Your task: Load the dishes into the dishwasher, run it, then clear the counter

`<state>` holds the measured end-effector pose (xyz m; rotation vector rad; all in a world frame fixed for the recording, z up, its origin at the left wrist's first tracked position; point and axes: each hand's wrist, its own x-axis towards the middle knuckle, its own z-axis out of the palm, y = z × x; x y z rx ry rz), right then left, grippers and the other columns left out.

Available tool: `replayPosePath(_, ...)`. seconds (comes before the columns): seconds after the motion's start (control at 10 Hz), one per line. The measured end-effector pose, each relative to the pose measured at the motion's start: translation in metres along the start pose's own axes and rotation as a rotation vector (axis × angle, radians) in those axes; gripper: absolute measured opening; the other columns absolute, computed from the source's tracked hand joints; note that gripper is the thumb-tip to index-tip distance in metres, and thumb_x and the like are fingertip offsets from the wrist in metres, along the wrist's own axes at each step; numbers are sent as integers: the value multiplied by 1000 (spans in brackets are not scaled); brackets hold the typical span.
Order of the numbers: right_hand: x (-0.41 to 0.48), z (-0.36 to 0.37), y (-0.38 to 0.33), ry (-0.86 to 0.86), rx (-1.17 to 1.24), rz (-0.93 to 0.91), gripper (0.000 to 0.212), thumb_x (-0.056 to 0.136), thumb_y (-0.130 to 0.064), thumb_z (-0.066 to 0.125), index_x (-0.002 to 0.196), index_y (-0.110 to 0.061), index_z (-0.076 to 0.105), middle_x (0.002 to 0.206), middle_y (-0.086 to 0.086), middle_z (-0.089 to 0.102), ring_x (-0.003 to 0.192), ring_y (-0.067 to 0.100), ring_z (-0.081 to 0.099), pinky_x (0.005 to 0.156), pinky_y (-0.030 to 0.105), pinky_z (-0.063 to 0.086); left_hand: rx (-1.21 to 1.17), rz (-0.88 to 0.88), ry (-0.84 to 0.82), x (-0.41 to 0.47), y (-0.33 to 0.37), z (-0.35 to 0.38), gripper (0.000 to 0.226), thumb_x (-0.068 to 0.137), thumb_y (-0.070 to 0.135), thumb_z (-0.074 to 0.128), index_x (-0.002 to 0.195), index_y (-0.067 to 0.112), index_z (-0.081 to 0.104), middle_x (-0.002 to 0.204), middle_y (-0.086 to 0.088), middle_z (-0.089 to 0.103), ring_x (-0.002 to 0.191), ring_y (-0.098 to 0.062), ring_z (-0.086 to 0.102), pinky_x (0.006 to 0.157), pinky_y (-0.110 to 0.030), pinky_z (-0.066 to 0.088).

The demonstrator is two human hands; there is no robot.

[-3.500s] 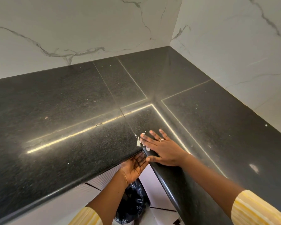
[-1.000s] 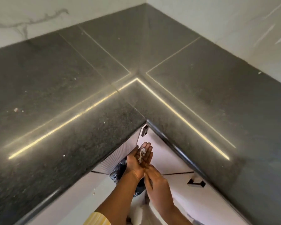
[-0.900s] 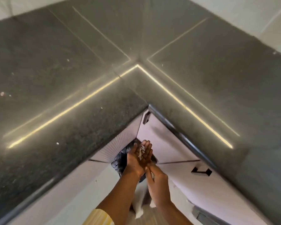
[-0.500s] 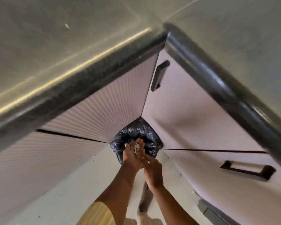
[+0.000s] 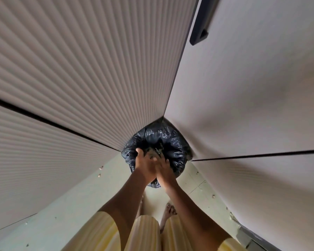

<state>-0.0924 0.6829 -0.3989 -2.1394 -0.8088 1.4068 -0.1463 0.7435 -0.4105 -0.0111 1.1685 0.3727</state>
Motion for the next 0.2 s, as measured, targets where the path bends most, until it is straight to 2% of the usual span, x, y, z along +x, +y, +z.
replayPosePath(0.1,3,9,-9,-132,-116,-75,45,101,-41,20,146,-38,16,158,-5,3,145,22,-4,114,47,0,-88,-70,-52,-4,2,-1,78,83,77,17,104,13,56,94,-5,55,88,-24,55,95,-44,39)
replayPosePath(0.2,3,-8,2,-115,-220,78,46,101,-44,15,147,-37,16,158,-3,3,145,27,-3,114,49,2,-102,-68,-120,-24,10,-3,86,83,76,17,128,10,47,108,-9,58,95,-26,57,91,-40,38)
